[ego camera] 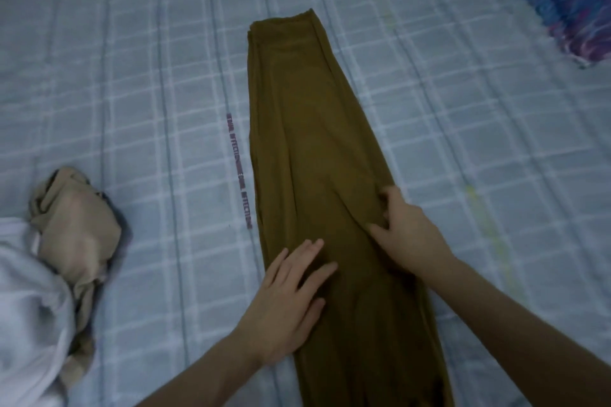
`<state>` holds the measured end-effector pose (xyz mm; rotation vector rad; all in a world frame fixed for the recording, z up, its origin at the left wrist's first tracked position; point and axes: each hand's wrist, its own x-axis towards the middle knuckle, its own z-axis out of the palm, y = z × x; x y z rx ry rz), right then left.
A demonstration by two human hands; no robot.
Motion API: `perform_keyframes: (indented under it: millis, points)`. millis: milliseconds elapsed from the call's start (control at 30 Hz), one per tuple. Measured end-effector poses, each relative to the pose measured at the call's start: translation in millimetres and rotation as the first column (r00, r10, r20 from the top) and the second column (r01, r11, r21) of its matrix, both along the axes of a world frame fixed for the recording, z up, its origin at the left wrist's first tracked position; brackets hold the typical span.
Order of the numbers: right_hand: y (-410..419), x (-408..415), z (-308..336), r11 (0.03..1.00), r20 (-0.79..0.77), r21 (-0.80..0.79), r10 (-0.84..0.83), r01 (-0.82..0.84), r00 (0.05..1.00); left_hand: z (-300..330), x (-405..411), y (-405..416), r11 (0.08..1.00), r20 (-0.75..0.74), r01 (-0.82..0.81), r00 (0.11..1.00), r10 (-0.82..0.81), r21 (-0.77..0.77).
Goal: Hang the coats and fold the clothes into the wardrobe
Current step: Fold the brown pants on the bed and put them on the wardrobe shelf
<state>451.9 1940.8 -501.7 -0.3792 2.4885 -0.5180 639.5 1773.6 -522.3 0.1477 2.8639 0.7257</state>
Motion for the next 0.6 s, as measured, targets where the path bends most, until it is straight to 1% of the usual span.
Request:
perform_keyframes:
  millis: [67, 100, 167, 200, 233, 267, 300, 333, 367, 400, 433, 467, 500, 533, 600]
  points:
    - [1, -3, 2, 0.995, 0.0, -0.088, 0.037, -0.036, 0.999, 2, 14, 16, 0.996, -0.009, 0.085, 0.996, -0.085, -0.017]
    - [3, -9, 1, 0.994, -0.031, -0.109, 0.024, -0.027, 0.999, 2, 21, 23, 0.992, -0.007, 0.121, 0.993, -0.121, -0.021]
    - [11, -21, -2, 0.989, -0.141, -0.133, -0.076, 0.057, 0.987, -7, 38, 36, 0.987, 0.031, 0.158, 0.987, -0.157, -0.039]
    - [18, -24, -3, 0.988, -0.213, -0.118, -0.119, 0.095, 0.97, -13, 48, 41, 0.983, 0.066, 0.171, 0.984, -0.166, -0.07]
    - [24, -21, -2, 0.991, -0.309, -0.086, -0.125, 0.103, 0.943, -18, 60, 45, 0.977, 0.098, 0.183, 0.98, -0.173, -0.111]
    - [29, -12, 0, 0.996, -0.417, -0.067, -0.088, 0.066, 0.904, -22, 72, 50, 0.969, 0.123, 0.198, 0.976, -0.18, -0.146]
    - [32, 3, 6, 0.997, -0.511, -0.075, -0.022, -0.019, 0.859, -23, 83, 56, 0.963, 0.134, 0.212, 0.973, -0.191, -0.166]
    - [36, 24, 13, 0.985, -0.556, -0.093, 0.067, -0.142, 0.828, -22, 94, 63, 0.959, 0.129, 0.226, 0.97, -0.206, -0.169]
    - [42, 50, 19, 0.952, -0.554, -0.106, 0.183, -0.287, 0.812, -19, 105, 71, 0.959, 0.109, 0.24, 0.968, -0.225, -0.153]
    - [51, 78, 23, 0.897, -0.517, -0.098, 0.324, -0.431, 0.792, -14, 117, 81, 0.962, 0.077, 0.248, 0.968, -0.24, -0.117]
    - [62, 107, 24, 0.835, -0.456, -0.07, 0.46, -0.546, 0.762, -10, 130, 91, 0.965, 0.039, 0.25, 0.968, -0.248, -0.074]
    - [77, 135, 21, 0.787, -0.379, -0.034, 0.561, -0.616, 0.736, -6, 143, 101, 0.965, 0.007, 0.259, 0.966, -0.259, -0.048]
    - [95, 158, 14, 0.763, -0.295, -0.009, 0.616, -0.647, 0.73, -3, 157, 110, 0.962, 0.007, 0.27, 0.963, -0.27, -0.033]
    - [114, 178, 6, 0.76, -0.211, 0.01, 0.636, -0.649, 0.742, -2, 170, 119, 0.96, 0.043, 0.28, 0.96, -0.278, -0.027]
    - [149, 205, -8, 0.778, -0.085, 0.042, 0.628, -0.627, 0.773, -3, 189, 130, 0.96, 0.163, 0.278, 0.949, -0.268, -0.042]
